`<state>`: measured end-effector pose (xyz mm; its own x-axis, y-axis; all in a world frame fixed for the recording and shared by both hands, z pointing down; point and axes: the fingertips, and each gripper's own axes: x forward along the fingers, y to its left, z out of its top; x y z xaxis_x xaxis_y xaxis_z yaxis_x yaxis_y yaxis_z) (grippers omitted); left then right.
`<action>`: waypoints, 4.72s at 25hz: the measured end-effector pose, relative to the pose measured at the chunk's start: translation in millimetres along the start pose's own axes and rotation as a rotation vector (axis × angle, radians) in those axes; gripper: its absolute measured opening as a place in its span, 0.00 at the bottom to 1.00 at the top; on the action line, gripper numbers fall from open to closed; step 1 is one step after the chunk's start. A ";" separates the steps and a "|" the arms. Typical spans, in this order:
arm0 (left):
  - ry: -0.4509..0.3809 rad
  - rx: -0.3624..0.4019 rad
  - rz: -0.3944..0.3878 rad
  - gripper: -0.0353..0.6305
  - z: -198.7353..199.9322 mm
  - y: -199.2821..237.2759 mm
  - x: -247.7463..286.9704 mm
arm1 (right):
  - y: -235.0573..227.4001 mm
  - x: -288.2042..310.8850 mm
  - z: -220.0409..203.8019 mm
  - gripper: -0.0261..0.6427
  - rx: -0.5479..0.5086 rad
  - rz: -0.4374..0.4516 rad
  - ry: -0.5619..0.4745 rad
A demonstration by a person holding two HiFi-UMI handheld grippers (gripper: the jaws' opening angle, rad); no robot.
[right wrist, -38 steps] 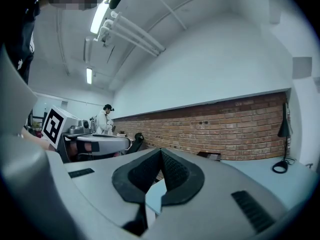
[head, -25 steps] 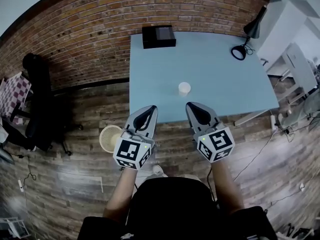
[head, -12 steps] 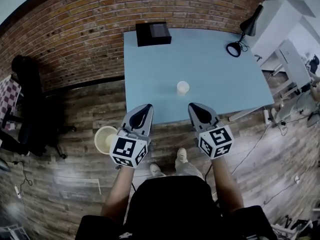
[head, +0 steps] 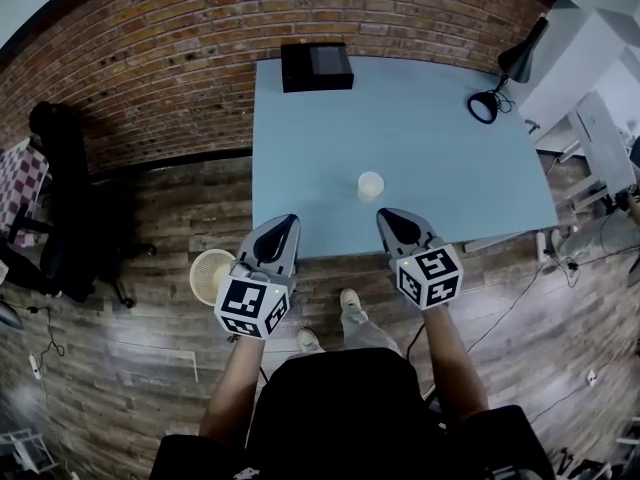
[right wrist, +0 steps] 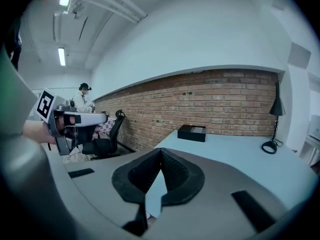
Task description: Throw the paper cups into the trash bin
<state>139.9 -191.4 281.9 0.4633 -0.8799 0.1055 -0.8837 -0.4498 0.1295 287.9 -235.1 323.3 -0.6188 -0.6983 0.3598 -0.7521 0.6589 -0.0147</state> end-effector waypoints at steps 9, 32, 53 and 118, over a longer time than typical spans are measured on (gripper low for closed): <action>0.001 -0.033 0.074 0.06 -2.7 -2.0 47.4 | -53.7 45.0 -28.7 0.05 -0.131 0.101 0.156; 0.086 -0.126 0.451 0.06 -41.2 39.7 55.5 | -87.4 158.4 -168.7 0.24 -0.645 0.344 0.583; 0.071 -0.127 0.519 0.06 -46.1 23.2 65.4 | -97.4 153.6 -167.7 0.08 -0.712 0.388 0.555; 0.040 -0.216 0.825 0.06 -95.7 225.1 -350.2 | 373.1 232.4 -97.5 0.08 -0.784 0.675 0.405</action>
<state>-214.9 30.2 368.4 -0.3174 -0.9051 0.2829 -0.9091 0.3753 0.1810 -114.3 -124.3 492.4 -0.6199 -0.0806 0.7806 0.1521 0.9635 0.2202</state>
